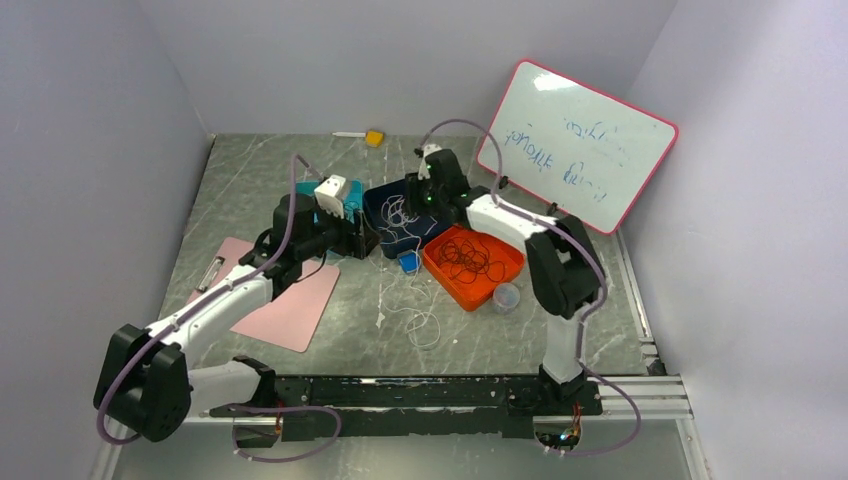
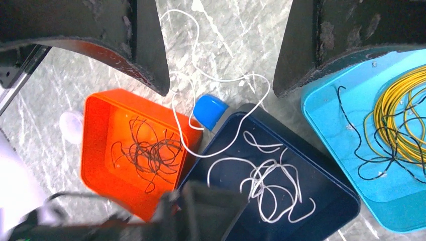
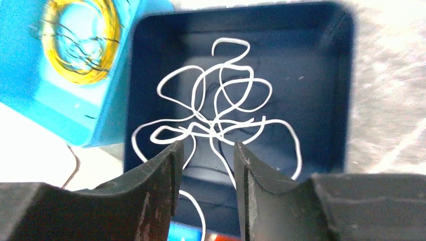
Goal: Untangle the cables
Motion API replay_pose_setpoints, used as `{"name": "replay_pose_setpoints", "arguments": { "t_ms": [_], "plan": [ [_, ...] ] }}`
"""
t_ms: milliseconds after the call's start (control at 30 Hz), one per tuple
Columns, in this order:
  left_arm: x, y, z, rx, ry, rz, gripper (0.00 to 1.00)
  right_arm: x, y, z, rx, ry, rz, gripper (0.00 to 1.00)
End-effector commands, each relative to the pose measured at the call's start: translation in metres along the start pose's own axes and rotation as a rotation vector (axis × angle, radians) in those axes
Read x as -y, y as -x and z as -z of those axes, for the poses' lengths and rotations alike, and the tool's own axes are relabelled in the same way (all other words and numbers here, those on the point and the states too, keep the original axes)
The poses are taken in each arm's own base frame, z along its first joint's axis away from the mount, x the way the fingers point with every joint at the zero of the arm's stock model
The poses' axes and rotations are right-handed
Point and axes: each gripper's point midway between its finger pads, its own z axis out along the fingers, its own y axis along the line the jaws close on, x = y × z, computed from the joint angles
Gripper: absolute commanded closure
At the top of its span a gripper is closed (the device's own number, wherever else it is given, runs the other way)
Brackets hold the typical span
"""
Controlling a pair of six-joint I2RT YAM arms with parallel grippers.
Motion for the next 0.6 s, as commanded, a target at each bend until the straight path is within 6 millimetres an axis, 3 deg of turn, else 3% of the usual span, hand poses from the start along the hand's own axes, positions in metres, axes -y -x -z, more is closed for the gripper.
{"name": "replay_pose_setpoints", "arguments": {
  "t_ms": [0, 100, 267, 567],
  "plan": [
    [0.0, -0.009, -0.003, -0.059, -0.037, -0.083, 0.21, -0.001, 0.068, 0.062, 0.21, -0.058, 0.037, 0.53],
    [-0.006, -0.011, -0.008, -0.103, -0.03, -0.147, 0.22, -0.003, 0.073, 0.09, 0.236, -0.067, 0.05, 0.5],
    [-0.01, -0.017, -0.018, -0.195, -0.049, -0.221, 0.27, -0.003, 0.065, 0.13, 0.26, -0.069, 0.051, 0.48],
    [-0.016, -0.037, -0.037, -0.346, -0.119, -0.326, 0.3, -0.002, 0.024, 0.153, 0.222, -0.048, 0.029, 0.48]
  ]
}}
